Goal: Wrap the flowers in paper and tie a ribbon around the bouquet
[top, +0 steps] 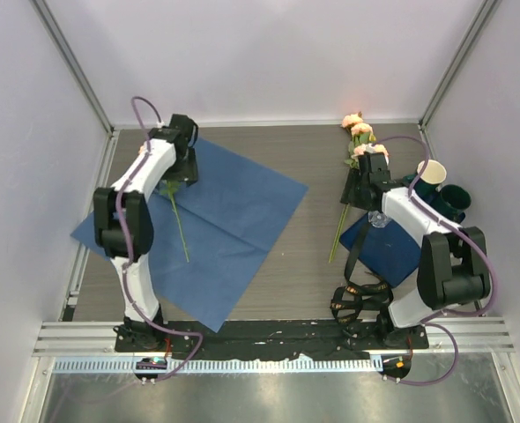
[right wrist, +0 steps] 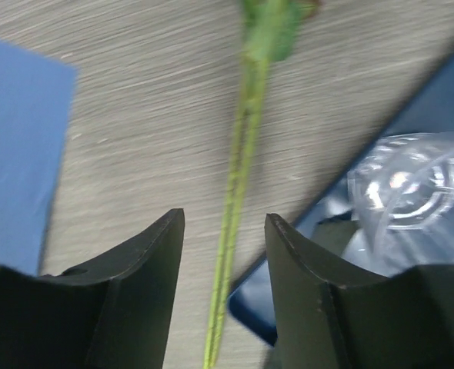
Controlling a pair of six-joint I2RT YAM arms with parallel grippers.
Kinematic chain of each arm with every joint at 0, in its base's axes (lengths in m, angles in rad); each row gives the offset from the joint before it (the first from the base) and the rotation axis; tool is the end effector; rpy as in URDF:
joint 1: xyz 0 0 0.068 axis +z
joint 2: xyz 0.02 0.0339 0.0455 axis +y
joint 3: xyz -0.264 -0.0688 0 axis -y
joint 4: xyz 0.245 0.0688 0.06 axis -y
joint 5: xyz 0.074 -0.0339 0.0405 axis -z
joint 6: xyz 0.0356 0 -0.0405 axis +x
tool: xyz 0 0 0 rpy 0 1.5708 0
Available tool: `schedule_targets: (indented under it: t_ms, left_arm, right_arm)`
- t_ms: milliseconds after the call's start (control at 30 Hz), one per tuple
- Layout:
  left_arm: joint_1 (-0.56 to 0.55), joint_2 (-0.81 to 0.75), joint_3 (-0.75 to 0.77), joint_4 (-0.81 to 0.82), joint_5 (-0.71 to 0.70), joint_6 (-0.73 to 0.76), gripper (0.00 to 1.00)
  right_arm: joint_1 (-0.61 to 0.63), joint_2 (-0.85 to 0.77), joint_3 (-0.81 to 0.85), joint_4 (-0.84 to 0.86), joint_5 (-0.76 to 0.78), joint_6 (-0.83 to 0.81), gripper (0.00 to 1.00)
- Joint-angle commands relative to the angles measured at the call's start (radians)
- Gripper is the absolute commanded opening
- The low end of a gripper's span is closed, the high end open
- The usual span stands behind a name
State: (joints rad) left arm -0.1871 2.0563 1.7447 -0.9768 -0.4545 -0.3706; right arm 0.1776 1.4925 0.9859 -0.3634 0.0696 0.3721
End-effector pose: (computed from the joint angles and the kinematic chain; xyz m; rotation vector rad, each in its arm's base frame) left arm 0.4198 -0.0636 0.2272 -0.3365 2.6867 0.4958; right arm 0.3088 0.0529 0.2266 0.2683 2.4297 0.1606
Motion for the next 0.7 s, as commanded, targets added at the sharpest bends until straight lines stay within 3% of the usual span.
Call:
schedule_targets:
  t_ms: [0, 67, 167, 367, 667]
  left_arm:
    - [-0.028, -0.273, -0.052, 0.021, 0.308, -0.066, 0.91]
    - [-0.061, -0.392, -0.176, 0.131, 0.533, -0.099, 0.88]
    - [-0.156, -0.481, -0.284, 0.23, 0.673, -0.162, 0.85]
    - [-0.333, -0.501, -0.335, 0.245, 0.685, -0.2, 0.81]
    - [-0.38, -0.51, -0.401, 0.303, 0.694, -0.243, 0.79]
  right_arm:
    - [-0.043, 0.086, 0.085, -0.016, 0.137, 0.031, 0.51]
    - [-0.049, 0.136, 0.105, -0.003, 0.139, 0.028, 0.47]
    - [-0.064, 0.172, 0.111, 0.012, 0.13, 0.03, 0.42]
    - [-0.081, 0.206, 0.089, 0.078, 0.079, 0.024, 0.38]
    - [-0.082, 0.15, 0.042, 0.153, 0.038, 0.037, 0.43]
